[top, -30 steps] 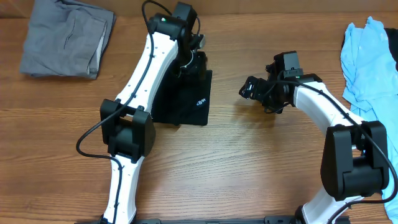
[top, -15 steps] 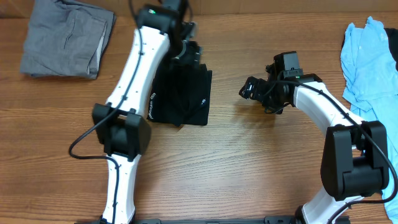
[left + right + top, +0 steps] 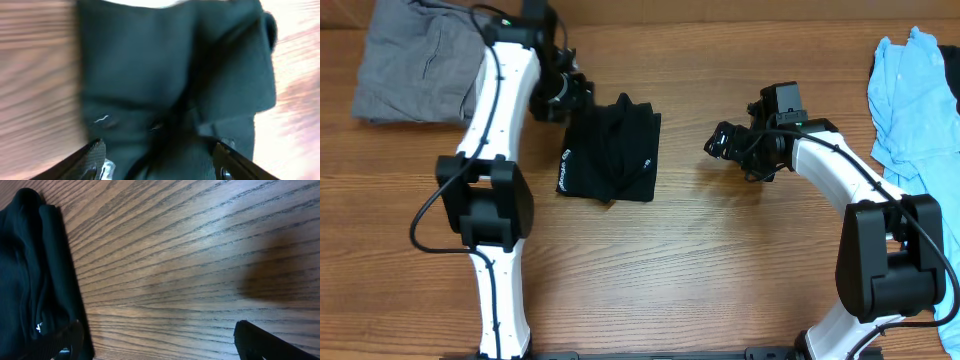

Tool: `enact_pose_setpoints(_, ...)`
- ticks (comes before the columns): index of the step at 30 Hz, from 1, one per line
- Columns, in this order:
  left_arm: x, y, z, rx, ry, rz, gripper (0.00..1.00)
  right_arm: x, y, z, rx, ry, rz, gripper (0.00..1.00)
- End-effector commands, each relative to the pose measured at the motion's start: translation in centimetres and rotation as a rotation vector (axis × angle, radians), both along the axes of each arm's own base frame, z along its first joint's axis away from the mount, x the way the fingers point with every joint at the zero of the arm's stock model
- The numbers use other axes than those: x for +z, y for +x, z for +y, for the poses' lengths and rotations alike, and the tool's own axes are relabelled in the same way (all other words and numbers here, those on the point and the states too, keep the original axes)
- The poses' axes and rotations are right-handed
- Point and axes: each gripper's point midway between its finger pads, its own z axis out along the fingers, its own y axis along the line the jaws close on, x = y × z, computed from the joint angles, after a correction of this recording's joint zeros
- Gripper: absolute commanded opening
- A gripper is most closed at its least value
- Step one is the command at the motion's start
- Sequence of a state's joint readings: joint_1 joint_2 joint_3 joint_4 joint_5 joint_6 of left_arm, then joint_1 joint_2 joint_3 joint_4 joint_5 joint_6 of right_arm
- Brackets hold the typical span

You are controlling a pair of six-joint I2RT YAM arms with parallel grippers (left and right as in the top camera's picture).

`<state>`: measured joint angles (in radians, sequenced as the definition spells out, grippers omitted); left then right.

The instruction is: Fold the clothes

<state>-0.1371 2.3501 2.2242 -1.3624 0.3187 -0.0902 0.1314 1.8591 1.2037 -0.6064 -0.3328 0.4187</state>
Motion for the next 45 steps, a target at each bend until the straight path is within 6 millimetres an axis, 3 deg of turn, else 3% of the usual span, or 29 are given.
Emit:
enact_pose_setpoints(1,-1.5,-2.1,-5.0,-0.105,-0.140,0.045,0.71,-0.4,-0.1,-0.2,-0.009,-0.005,0.010,1.00)
enact_pose_setpoints(7,-2.0,-3.7,-11.2,-0.256,-0.243,0.016,0.72,-0.4,-0.1,-0.2,-0.009,-0.005,0.010,1.00)
enact_pose_setpoints(13,-1.9,-4.2,-13.8,-0.315,-0.251,-0.018,0.74,-0.4,-0.1,-0.2,-0.009,-0.005,0.010,1.00)
enact_pose_setpoints(19,-0.9,-2.7,-13.1,-0.301,-0.232,-0.070,0.66,-0.5,-0.4,-0.2,-0.009,-0.007,0.020,1.00)
enact_pose_setpoints(23,2.5,-1.3,-11.8,-0.289,-0.235,-0.119,0.61,-0.5,-0.4,-0.2,-0.009,-0.007,0.021,1.00)
enact_pose_setpoints(26,5.2,-1.4,-11.4,-0.316,-0.230,-0.149,0.61,-0.5,-0.3,-0.2,-0.009,-0.007,0.019,1.00)
enact_pose_setpoints(28,5.9,-1.6,-10.7,-0.314,-0.194,-0.147,0.64,-0.4,-0.2,-0.2,-0.009,-0.006,0.013,1.00)
enact_pose_setpoints(34,2.4,-3.5,-7.1,-0.197,0.026,0.007,0.64,-0.4,0.1,-0.2,-0.009,-0.005,0.002,1.00)
enact_pose_setpoints(41,-1.4,-8.7,-8.9,-0.212,-0.101,0.249,0.57,-0.4,0.1,-0.2,-0.009,-0.005,0.001,1.00)
enact_pose_setpoints(45,-2.5,-11.0,-10.6,-0.280,-0.172,0.312,0.58,-0.4,0.1,-0.2,-0.009,-0.005,0.001,1.00)
